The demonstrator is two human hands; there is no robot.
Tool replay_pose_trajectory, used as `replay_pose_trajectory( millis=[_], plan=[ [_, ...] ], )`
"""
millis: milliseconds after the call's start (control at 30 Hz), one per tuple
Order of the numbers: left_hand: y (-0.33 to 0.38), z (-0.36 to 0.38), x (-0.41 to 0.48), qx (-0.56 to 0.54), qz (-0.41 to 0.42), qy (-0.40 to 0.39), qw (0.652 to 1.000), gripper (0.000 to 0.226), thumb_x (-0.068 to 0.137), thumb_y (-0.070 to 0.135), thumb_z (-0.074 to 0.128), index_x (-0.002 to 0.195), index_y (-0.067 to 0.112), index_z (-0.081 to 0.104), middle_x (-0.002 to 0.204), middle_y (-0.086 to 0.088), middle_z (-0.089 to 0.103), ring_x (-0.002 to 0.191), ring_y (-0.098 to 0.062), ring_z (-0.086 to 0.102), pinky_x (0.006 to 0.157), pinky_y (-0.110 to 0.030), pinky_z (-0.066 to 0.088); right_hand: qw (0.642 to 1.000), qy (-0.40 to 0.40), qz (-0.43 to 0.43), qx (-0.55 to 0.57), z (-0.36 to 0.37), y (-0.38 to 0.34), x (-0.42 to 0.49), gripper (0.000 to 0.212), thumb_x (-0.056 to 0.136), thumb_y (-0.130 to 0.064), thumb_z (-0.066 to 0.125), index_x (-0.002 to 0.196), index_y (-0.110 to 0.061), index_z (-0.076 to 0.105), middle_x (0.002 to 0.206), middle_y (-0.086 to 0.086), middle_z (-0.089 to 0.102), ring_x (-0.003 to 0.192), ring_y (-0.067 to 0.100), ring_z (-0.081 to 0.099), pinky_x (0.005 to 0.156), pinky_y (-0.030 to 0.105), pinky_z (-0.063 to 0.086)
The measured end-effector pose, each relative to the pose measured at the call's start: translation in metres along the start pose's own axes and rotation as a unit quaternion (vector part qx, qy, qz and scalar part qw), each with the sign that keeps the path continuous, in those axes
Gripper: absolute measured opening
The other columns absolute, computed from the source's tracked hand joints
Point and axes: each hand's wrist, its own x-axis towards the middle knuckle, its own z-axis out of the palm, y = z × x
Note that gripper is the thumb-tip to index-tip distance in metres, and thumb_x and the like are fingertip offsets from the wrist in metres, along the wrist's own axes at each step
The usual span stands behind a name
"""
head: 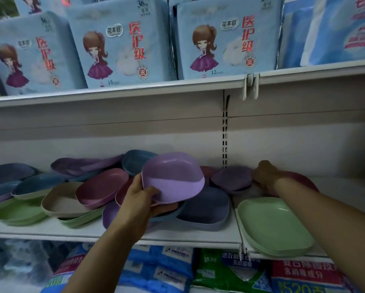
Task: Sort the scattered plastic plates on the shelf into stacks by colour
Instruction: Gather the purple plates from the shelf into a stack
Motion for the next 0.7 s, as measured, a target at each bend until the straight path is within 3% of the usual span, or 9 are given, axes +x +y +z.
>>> replay_pose_trajectory(
  millis=[67,100,167,267,400,500,600,700],
  plan=[
    [-0.001,-0.004,0.001,-0.005,0.005,0.008,1.000,0.054,0.091,-0.010,0.043,0.137,0.019,0.044,0.126,-0.010,0.051,0.107,-0.036,0.059,0.068,-0.040,0.060,0.999,0.046,-0.001,0.027,-0.007,0.000,-0.006,0.027,0.088,-0.004,0.054,0.108,0.014,0.056,0.110,0.033,0.060,0.106,0.044,0.058,0.075,0.036,0.044],
    [-0.002,-0.005,0.001,-0.012,0.006,0.012,1.000,0.053,0.092,-0.009,0.044,0.137,0.019,0.044,0.126,-0.010,0.051,0.107,-0.036,0.060,0.068,-0.041,0.060,0.997,0.063,-0.010,0.047,-0.011,0.000,-0.010,0.025,0.087,-0.004,0.055,0.105,0.012,0.059,0.109,0.031,0.061,0.102,0.043,0.059,0.075,0.036,0.043],
    [-0.004,-0.005,-0.001,-0.020,0.011,0.017,1.000,0.049,0.095,-0.003,0.045,0.137,0.020,0.045,0.127,-0.009,0.052,0.107,-0.036,0.060,0.068,-0.041,0.061,0.989,0.087,-0.036,0.111,-0.016,-0.005,-0.025,0.012,0.083,-0.002,0.057,0.092,0.002,0.064,0.092,0.024,0.064,0.083,0.036,0.061,0.069,0.033,0.045],
    [-0.007,-0.002,-0.005,-0.034,0.029,0.023,0.999,0.037,0.100,0.009,0.046,0.135,0.021,0.047,0.127,-0.005,0.054,0.108,-0.034,0.062,0.067,-0.039,0.061,0.973,0.114,-0.078,0.185,-0.015,-0.018,-0.046,0.010,0.081,-0.002,0.054,0.086,-0.006,0.062,0.084,0.023,0.068,0.076,0.037,0.066,0.074,0.044,0.056],
    [-0.013,0.002,-0.014,-0.060,0.056,0.028,0.996,0.031,0.102,0.020,0.045,0.132,0.021,0.050,0.130,-0.004,0.056,0.113,-0.031,0.060,0.068,-0.036,0.060,0.967,0.090,-0.141,0.193,-0.009,-0.038,-0.082,0.013,0.087,-0.002,0.051,0.093,-0.009,0.059,0.069,0.015,0.063,0.057,0.029,0.059,0.057,0.032,0.048],
    [-0.016,0.000,-0.021,-0.065,0.075,0.034,0.994,0.030,0.102,0.024,0.045,0.131,0.023,0.050,0.129,-0.003,0.058,0.112,-0.027,0.062,0.069,-0.035,0.059,0.963,0.084,-0.176,0.187,-0.002,-0.054,-0.107,0.012,0.086,-0.002,0.051,0.091,-0.010,0.058,0.076,0.017,0.064,0.067,0.033,0.062,0.064,0.038,0.051],
    [-0.017,-0.004,-0.029,-0.074,0.101,0.019,0.992,0.036,0.100,0.027,0.047,0.136,0.025,0.046,0.128,0.000,0.060,0.107,-0.022,0.066,0.070,-0.035,0.059,0.965,0.078,-0.203,0.146,0.011,-0.069,-0.127,0.013,0.086,-0.003,0.050,0.078,-0.014,0.051,0.073,0.008,0.059,0.068,0.030,0.057,0.059,0.032,0.043],
    [-0.017,-0.011,-0.038,-0.071,0.116,0.009,0.991,0.043,0.098,0.033,0.047,0.140,0.028,0.040,0.132,0.004,0.056,0.110,-0.021,0.064,0.070,-0.033,0.059,0.966,0.077,-0.222,0.107,0.029,-0.084,-0.145,0.005,0.089,-0.010,0.050,0.093,-0.010,0.053,0.085,0.008,0.060,0.078,0.028,0.057,0.061,0.030,0.040]
  ],
)
